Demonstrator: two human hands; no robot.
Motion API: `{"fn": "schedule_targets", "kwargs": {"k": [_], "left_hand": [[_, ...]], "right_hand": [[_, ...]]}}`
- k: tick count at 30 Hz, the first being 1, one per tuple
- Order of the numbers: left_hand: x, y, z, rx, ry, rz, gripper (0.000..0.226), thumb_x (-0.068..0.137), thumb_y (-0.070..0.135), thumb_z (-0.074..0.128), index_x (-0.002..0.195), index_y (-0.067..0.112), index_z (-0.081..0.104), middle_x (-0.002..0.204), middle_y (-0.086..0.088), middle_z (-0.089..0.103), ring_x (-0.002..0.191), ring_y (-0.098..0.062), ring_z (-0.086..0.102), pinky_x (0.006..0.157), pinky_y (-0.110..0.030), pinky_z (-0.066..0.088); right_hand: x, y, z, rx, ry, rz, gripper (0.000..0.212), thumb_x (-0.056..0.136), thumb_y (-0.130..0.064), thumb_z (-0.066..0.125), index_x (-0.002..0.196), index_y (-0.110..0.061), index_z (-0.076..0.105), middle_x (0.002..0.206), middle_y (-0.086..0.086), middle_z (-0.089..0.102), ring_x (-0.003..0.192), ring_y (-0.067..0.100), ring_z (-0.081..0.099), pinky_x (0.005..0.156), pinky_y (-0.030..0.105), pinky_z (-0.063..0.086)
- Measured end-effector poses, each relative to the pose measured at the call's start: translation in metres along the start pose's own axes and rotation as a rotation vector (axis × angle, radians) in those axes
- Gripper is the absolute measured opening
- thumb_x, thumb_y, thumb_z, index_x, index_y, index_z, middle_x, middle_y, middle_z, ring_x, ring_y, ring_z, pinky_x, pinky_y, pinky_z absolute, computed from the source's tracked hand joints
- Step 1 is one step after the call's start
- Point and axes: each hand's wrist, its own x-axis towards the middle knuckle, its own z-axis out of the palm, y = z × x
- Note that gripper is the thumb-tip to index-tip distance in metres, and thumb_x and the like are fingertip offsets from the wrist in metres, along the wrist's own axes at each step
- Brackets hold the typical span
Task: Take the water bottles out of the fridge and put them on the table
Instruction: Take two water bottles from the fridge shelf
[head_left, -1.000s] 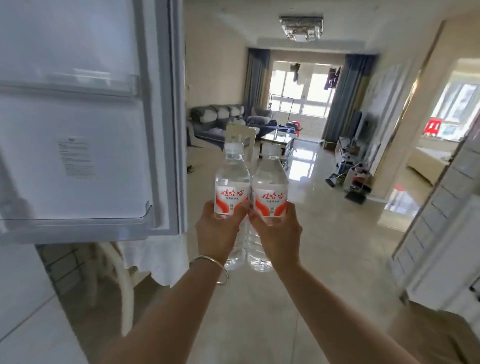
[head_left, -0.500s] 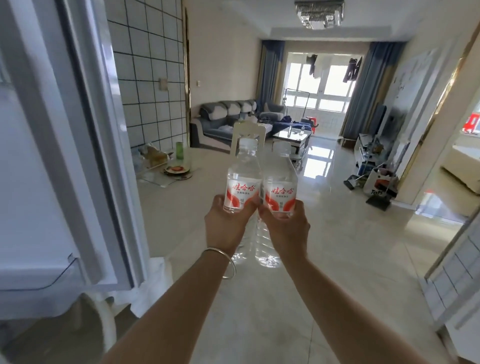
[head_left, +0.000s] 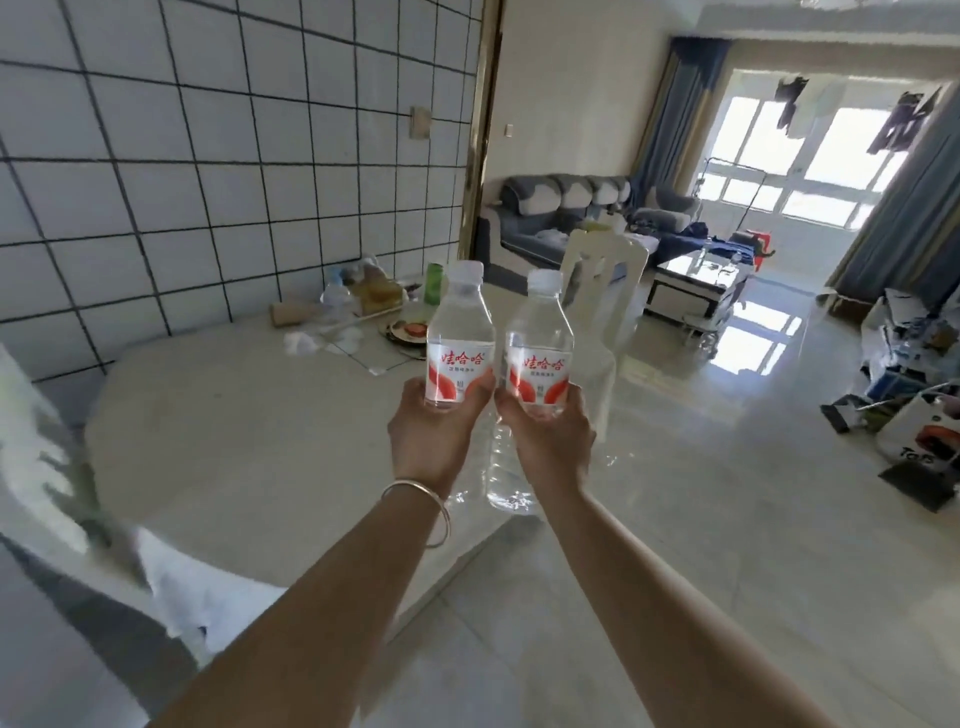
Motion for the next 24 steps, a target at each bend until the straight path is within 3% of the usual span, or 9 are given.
{"fn": "schedule_targets", "kwargs": {"k": [2,6,10,14,18,24], "left_hand": [[0.03,-0.01,0.01,0.034,0.045,-0.012,0.041,0.071,0.053,0.071,0.095,0.022,0.06,0.079,0.018,0.061,0.073,0.008,0.055,0.058,-0.01,0.036],[0.106,-0.029,0.03,0.056,0.205,-0.028,0.045,0.07,0.054,0.072,0.097,0.019,0.061,0.081,0.014,0.064,0.076,-0.002,0.061,0.065,-0.017,0.043],[0.172,-0.04,0.032,0.101,0.326,-0.047,0.039,0.072,0.052,0.071,0.094,0.022,0.059,0.076,0.019,0.06,0.072,0.006,0.056,0.06,-0.011,0.039],[0.223,-0.057,0.009,0.176,0.442,-0.052,0.041,0.073,0.055,0.068,0.095,0.022,0.059,0.079,0.018,0.062,0.073,0.009,0.058,0.061,-0.01,0.042],[0.272,-0.083,-0.03,0.207,0.534,-0.09,0.046,0.073,0.057,0.067,0.098,0.02,0.061,0.086,0.013,0.067,0.077,0.001,0.063,0.063,-0.012,0.044],[0.354,-0.136,-0.109,0.19,0.617,-0.232,0.075,0.051,0.082,0.057,0.099,0.024,0.064,0.091,0.007,0.074,0.086,-0.014,0.069,0.081,-0.043,0.057]], "right_hand": [[0.031,0.005,0.022,0.006,-0.06,-0.014,0.053,0.064,-0.051,0.077,0.102,-0.021,0.055,0.088,-0.007,0.064,0.08,0.014,0.061,0.066,0.023,0.042],[0.104,0.016,0.079,0.043,-0.219,-0.058,0.051,0.064,-0.051,0.077,0.098,-0.02,0.055,0.086,-0.005,0.066,0.078,0.015,0.065,0.065,0.025,0.047],[0.164,0.018,0.138,0.035,-0.371,-0.09,0.046,0.066,-0.047,0.077,0.096,-0.022,0.053,0.079,-0.009,0.064,0.072,0.011,0.065,0.064,0.025,0.051],[0.195,0.015,0.2,0.038,-0.524,-0.091,0.043,0.069,-0.043,0.077,0.097,-0.023,0.051,0.075,-0.014,0.058,0.066,0.002,0.057,0.052,0.014,0.038],[0.208,0.014,0.273,0.055,-0.661,-0.067,0.042,0.068,-0.041,0.077,0.095,-0.022,0.05,0.08,-0.008,0.061,0.069,0.006,0.059,0.054,0.015,0.04],[0.211,0.005,0.407,-0.007,-0.825,-0.04,0.048,0.067,-0.033,0.079,0.101,-0.021,0.048,0.078,-0.015,0.054,0.067,-0.002,0.053,0.058,0.018,0.045]]}}
